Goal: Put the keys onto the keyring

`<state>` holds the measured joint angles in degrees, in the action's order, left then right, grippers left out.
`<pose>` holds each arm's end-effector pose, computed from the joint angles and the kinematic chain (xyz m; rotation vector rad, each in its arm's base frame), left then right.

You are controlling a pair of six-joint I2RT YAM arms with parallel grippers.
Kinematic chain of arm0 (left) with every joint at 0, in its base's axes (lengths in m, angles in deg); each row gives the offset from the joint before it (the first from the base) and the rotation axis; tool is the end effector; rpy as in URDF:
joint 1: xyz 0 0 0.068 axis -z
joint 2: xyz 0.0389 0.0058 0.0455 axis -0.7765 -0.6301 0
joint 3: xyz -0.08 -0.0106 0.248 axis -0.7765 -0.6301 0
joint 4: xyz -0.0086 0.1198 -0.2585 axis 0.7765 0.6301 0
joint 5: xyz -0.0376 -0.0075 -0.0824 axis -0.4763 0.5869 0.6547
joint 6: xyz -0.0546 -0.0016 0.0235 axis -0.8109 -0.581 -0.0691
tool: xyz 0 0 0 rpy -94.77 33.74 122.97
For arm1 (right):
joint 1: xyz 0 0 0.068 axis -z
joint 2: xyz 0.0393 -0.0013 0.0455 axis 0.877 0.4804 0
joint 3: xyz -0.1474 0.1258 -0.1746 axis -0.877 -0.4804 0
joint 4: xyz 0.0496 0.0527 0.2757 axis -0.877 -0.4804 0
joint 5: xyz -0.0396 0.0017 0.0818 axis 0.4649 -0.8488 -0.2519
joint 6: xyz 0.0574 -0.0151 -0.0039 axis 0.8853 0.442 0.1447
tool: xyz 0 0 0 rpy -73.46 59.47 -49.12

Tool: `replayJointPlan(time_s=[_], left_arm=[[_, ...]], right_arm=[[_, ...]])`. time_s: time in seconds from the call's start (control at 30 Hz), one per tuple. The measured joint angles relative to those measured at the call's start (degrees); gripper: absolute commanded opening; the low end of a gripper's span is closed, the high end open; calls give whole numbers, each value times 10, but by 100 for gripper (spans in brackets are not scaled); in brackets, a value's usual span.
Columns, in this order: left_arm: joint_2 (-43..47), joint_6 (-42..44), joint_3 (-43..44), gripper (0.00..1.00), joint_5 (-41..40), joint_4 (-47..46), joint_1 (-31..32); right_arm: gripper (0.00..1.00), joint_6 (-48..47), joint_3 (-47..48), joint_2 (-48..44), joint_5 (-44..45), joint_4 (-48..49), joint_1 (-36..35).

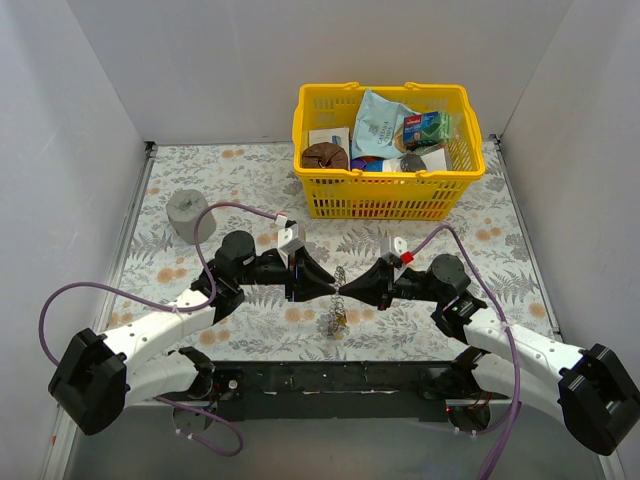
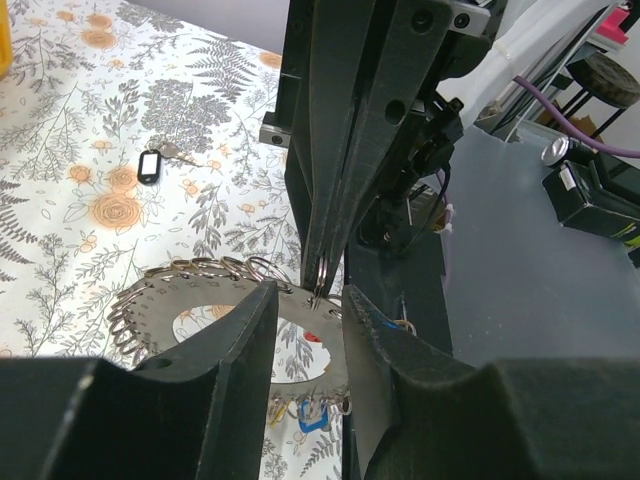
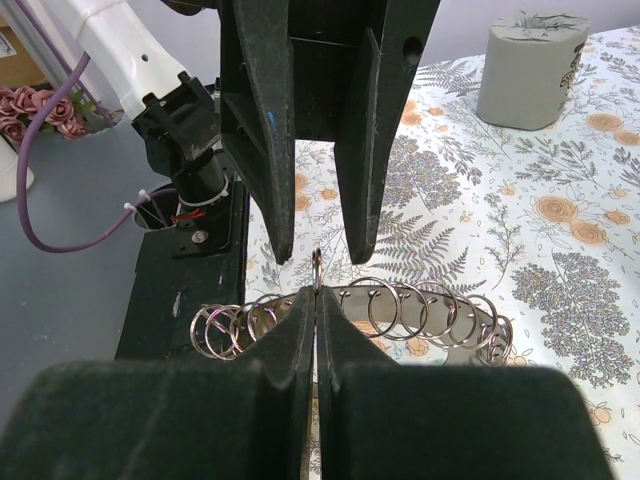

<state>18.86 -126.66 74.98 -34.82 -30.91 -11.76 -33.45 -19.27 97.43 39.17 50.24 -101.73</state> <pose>0.1850 -0.1939 0.2427 0.5760 1.9601 -1.8224 0.1573 0.1725 0.2283 -0.9853 1.2442 1.2521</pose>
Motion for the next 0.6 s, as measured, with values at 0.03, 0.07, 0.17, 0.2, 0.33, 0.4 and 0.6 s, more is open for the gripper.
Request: replayJointPlan(time_s=[0.03,0.07,0.17,0.2,0.33,0.4,0.6], left_arm=[[-1,1,0,28,-2,2,1],[-1,2,0,28,-5,3,2],[-6,4,0,23,-12,5,5],[-8,5,0,22,-14,5,6],[-16,6,0,17,-16,11,11],[-19,7,0,8,-18,14,13],[-20,9,0,4,-24,20,16]], right_arm=[[1,0,0,0,0,0,0],[1,1,0,0,0,0,0],[1,3,0,0,0,0,0],[1,4,0,0,0,1,0],[1,8,0,0,0,1,3],[1,9,0,0,0,1,3],[1,10,0,0,2,1,4]])
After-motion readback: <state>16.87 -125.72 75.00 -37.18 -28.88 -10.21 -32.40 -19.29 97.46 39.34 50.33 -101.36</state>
